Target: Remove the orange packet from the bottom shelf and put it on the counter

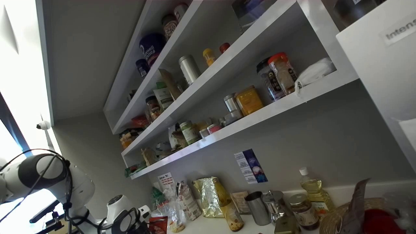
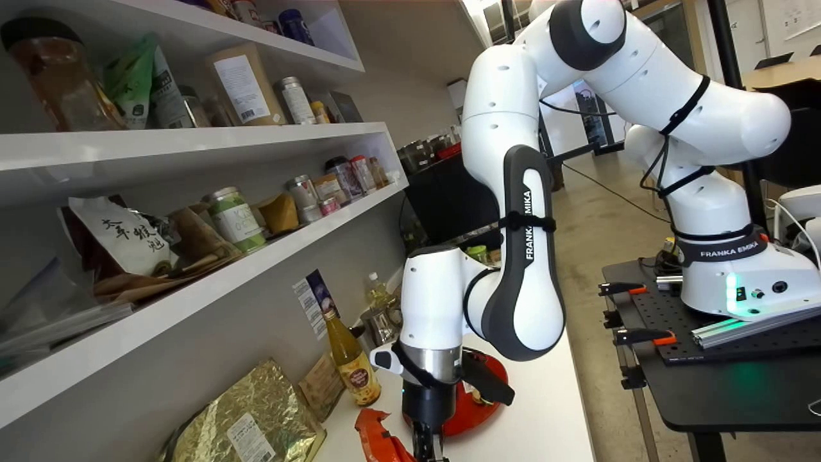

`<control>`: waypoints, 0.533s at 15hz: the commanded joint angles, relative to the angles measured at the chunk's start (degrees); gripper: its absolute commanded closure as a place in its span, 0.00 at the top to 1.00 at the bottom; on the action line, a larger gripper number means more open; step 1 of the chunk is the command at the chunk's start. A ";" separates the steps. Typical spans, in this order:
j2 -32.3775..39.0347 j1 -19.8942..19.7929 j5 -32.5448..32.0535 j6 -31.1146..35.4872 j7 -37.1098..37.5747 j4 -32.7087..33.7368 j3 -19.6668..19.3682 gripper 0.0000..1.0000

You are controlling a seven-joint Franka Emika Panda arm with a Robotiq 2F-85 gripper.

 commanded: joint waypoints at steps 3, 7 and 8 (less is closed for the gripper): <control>3.30 5.13 -1.05 3.88 3.53 1.84 -6.13 0.03; 2.78 5.78 -0.93 2.73 3.48 1.73 -7.40 0.28; 2.47 5.67 -0.97 2.24 3.39 1.46 -7.48 0.29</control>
